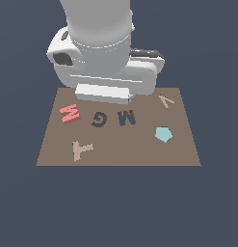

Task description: Insert a designated object into the corresponding slot on a board.

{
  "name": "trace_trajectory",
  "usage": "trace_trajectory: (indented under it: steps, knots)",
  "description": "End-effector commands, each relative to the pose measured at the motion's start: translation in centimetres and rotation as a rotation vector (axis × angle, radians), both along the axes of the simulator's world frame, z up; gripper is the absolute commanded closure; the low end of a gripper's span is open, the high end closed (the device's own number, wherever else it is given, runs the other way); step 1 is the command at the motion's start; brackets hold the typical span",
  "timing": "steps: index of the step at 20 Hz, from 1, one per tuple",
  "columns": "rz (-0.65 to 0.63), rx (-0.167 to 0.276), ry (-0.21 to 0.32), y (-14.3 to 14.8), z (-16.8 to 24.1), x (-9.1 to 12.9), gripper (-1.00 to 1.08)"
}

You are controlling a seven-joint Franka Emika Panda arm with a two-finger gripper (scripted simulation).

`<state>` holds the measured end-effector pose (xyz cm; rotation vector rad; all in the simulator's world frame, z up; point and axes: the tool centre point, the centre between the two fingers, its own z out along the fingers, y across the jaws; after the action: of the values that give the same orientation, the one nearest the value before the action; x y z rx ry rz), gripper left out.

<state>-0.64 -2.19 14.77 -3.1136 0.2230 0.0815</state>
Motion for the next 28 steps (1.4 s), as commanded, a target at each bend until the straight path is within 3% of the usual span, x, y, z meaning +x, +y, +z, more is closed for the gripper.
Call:
trace_trajectory:
  steps: [1, 11, 19, 28]
  knots:
    - [-0.057, -0.003, -0.002, -0.8, -0.6, 0.3, -0.92]
    - [-0.428, -0.021, -0.015, -6.3, -4.2, 1.3, -0.92]
    - [-0.747, -0.036, -0.027, -11.1, -7.3, 0.4, -0.92]
    - [-0.959, -0.045, -0.034, -14.0, -9.3, -1.0, -0.92]
